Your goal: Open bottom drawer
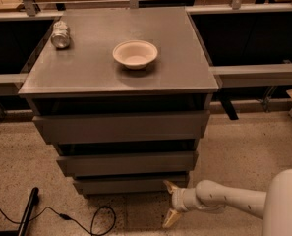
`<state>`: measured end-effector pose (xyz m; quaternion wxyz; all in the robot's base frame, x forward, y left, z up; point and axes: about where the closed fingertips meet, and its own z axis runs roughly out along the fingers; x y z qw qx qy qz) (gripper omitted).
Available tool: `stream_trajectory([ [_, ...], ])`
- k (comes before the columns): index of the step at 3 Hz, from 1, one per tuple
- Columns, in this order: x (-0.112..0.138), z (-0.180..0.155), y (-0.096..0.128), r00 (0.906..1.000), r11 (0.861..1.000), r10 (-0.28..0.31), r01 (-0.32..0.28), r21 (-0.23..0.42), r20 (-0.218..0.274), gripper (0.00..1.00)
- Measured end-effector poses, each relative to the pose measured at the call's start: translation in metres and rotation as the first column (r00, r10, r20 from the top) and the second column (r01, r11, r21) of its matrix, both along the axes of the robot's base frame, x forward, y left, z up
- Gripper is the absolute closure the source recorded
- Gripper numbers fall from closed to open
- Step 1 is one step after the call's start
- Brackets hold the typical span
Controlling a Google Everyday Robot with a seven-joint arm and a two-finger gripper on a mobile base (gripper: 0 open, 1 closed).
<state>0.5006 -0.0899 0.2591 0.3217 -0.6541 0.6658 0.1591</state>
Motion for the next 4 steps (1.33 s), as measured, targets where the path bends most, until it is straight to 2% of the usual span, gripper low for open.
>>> stream_trajectory([
  [2,0.021,-0.017,-0.008,0.9991,1.000,-0.013,0.013,0.015,0.040,0.00],
  [4,0.047,-0.039,-0.020,0.9972,0.999,-0.035,0.036,-0.013,0.066,0.00],
])
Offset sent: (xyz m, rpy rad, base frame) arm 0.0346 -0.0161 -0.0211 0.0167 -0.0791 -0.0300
